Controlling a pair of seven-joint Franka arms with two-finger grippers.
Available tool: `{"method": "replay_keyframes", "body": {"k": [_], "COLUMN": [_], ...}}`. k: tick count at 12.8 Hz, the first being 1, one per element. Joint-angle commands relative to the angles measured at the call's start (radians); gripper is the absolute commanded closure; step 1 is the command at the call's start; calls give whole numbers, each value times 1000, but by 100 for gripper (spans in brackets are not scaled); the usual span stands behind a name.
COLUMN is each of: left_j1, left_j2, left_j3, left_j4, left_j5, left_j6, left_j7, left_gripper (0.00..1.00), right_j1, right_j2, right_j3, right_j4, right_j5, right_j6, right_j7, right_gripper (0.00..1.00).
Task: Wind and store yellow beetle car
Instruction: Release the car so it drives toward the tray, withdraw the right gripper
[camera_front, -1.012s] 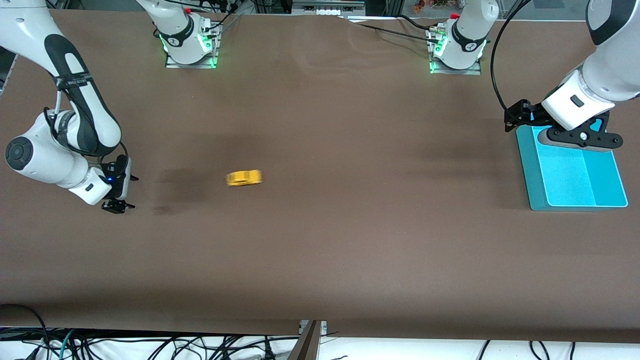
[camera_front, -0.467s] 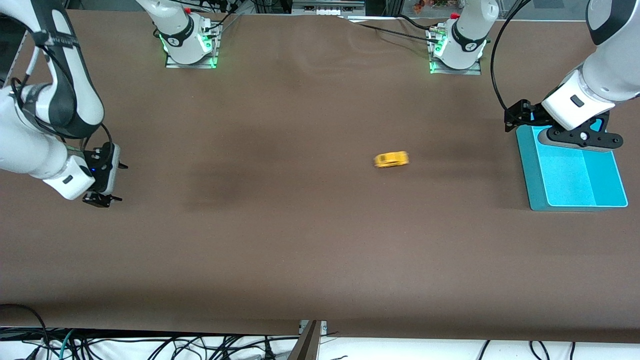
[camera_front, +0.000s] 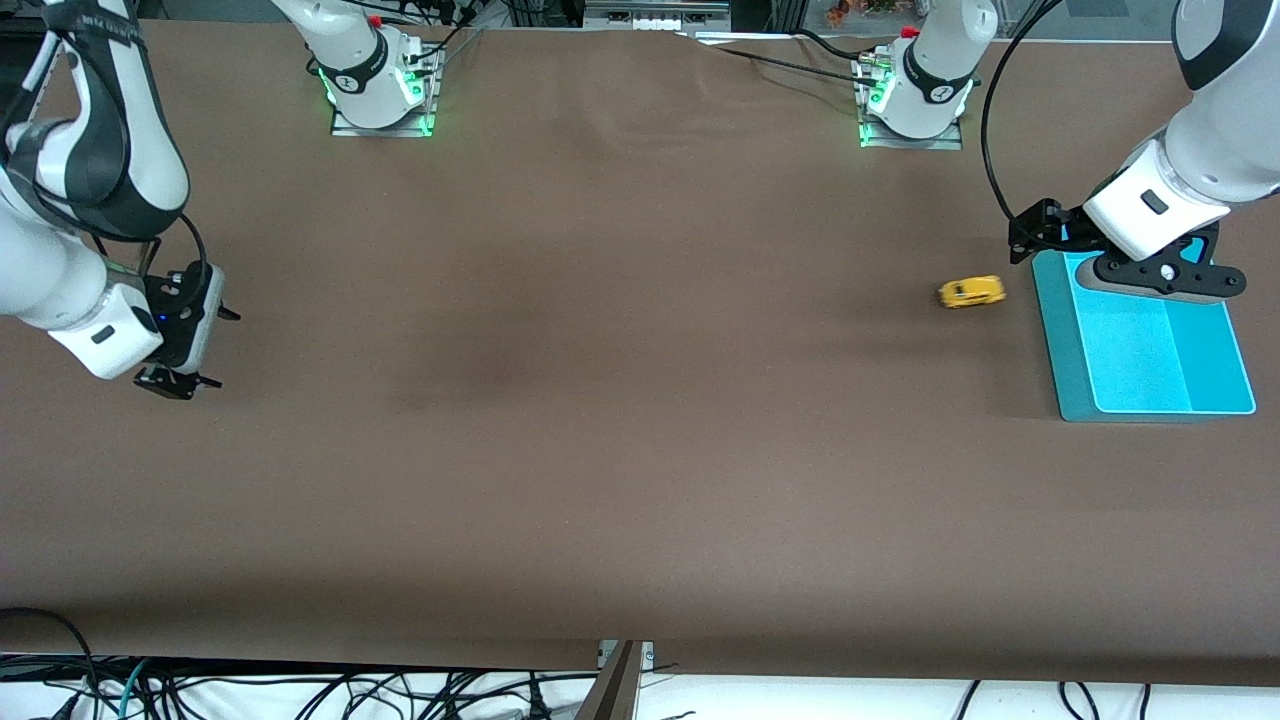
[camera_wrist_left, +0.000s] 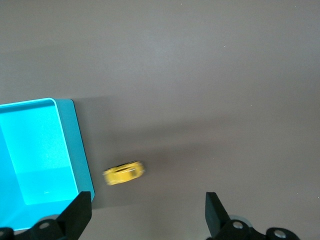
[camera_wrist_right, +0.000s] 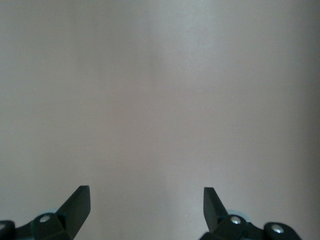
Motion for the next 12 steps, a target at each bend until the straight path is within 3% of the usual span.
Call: {"method": "replay_keyframes", "body": {"k": [1, 8, 12], "left_j1": [6, 1, -5], "left_j2": [11, 9, -3], "left_j3": [-3, -3, -23], "left_j4": [28, 28, 15], "left_j5": [-24, -24, -16], "left_j6": [-22, -56, -102], "left_j7": [6, 19, 150], "left_gripper": [0, 0, 0], "right_j1": [4, 57, 123], "right_j2": [-70, -219, -285], "right_j3": [-1, -7, -76], "right_j4": [-5, -5, -3], "right_j5": [7, 5, 42], "right_j6": [-54, -195, -254], "right_j7": [68, 517, 837], "right_gripper": [0, 0, 0]}}
